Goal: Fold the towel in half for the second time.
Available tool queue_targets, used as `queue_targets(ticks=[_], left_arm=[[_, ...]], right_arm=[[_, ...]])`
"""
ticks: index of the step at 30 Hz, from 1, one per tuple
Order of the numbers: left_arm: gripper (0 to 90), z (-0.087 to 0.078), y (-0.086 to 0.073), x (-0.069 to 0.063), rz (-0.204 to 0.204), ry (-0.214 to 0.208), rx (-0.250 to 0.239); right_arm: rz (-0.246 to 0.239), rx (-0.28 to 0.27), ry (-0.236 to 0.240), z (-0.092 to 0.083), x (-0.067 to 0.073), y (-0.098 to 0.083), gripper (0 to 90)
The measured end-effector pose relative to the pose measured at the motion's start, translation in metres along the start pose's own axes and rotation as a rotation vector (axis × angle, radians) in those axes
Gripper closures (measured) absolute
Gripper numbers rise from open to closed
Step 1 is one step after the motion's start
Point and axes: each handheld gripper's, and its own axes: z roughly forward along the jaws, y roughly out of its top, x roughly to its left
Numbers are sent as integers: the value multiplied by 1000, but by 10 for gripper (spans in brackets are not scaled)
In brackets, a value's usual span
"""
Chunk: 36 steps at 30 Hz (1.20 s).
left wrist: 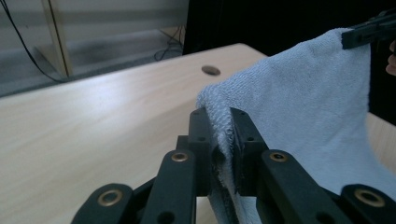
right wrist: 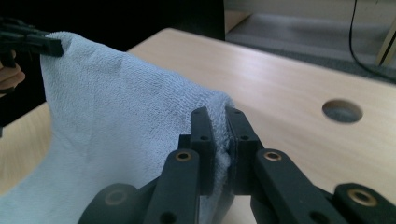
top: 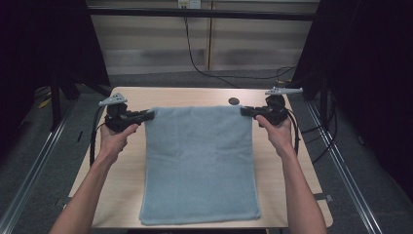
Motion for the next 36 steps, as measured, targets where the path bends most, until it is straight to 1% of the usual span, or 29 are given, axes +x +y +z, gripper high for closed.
queue_targets(ticks=[1,2,3,4,5,6,8,9,11,12,13,14,15,16,17,19,21,22,23,25,27,28,29,30,31,33,34,35,36], left_arm=[[807,-2,1,-1,18,4,-3],[807,-3,0,-2,11,0,-10],[807,-4,-2,-2,15,0,-12],[807,-5,-5,-2,19,-2,-7],[807,-6,-10,-2,19,-5,-6],[807,-7,-14,-2,17,-15,-4],[807,-12,-23,-5,12,-29,-9],[807,-15,-28,-8,14,-42,-10],[807,-20,-34,-14,16,-48,-10],[807,-23,-37,-17,23,-57,-4],[807,-27,-39,-20,32,-68,-8],[807,-30,-42,-23,24,-85,-3],[807,-33,-45,-27,29,-93,2],[807,-37,-49,-32,38,-99,3],[807,-41,-55,-38,42,-114,16],[806,-47,-65,-46,53,-123,22],[805,-52,-76,-53,47,-138,31],[802,-53,-81,-57,41,-147,37],[802,-54,-86,-60,36,-152,44],[799,-55,-95,-67,26,-166,72],[789,-56,-105,-75,34,-164,114],[783,-57,-110,-78,37,-170,128],[778,-58,-115,-80,29,-176,137],[770,-58,-119,-80,14,-186,151],[769,-59,-124,-80,13,-194,168],[753,-60,-136,-82,12,-201,195],[745,-62,-141,-83,12,-195,200],[733,-63,-145,-85,-2,-190,210],[707,-66,-147,-86,-4,-197,214]], right_arm=[[-3,-13,0,-2,1,4,837],[-5,-27,7,-4,2,7,837],[-9,-39,14,-6,4,8,837],[-13,-37,21,-7,6,7,837],[-33,-22,27,-8,9,0,837],[-33,-22,27,-8,9,0,837],[-47,-11,48,-11,14,-9,837],[-59,-10,52,-14,16,-14,837],[-70,-1,67,-21,21,-22,837],[-75,0,71,-25,24,-26,837],[-84,4,76,-29,27,-29,837],[-85,3,83,-32,29,-32,836],[-98,21,84,-38,36,-40,835],[-98,21,84,-38,36,-40,835],[-102,29,83,-40,40,-45,835],[-105,40,94,-45,45,-57,835],[-99,49,105,-48,50,-71,833],[-99,69,104,-51,55,-86,829],[-99,69,104,-51,55,-86,829],[-95,88,113,-52,59,-100,820],[-106,130,110,-53,63,-111,815],[-101,136,109,-54,66,-116,809],[-97,141,121,-56,67,-121,803],[-95,146,121,-57,69,-126,795],[-88,146,119,-59,70,-130,790],[-84,165,128,-60,71,-140,783],[-82,175,132,-59,72,-145,779],[-76,187,134,-59,72,-150,770],[-64,192,126,-59,72,-155,759]])
